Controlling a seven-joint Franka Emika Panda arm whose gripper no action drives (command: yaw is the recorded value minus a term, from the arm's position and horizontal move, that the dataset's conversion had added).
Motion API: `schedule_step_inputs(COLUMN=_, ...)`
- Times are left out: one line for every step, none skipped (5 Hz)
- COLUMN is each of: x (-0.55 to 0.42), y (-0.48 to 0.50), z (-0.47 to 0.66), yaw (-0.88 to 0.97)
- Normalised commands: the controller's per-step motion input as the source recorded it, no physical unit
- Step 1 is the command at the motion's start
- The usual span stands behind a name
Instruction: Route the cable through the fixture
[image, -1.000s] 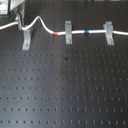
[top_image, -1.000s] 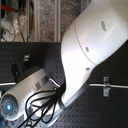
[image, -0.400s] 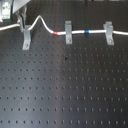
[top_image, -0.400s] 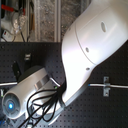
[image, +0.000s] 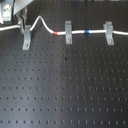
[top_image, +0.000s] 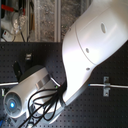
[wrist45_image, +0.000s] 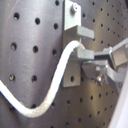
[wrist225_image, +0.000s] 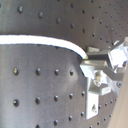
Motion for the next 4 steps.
schedule_step_inputs(x=-0.356, y=-0.065, z=0.05, yaw=0.00)
schedule_step_inputs(x=-0.272, y=0.053, z=0.00, yaw=0.04)
schedule_step_inputs(x=-0.157, y=0.178, z=-0.06, yaw=0.10)
schedule_step_inputs(x=-0.341, y=0.331, z=0.00, yaw=0.10)
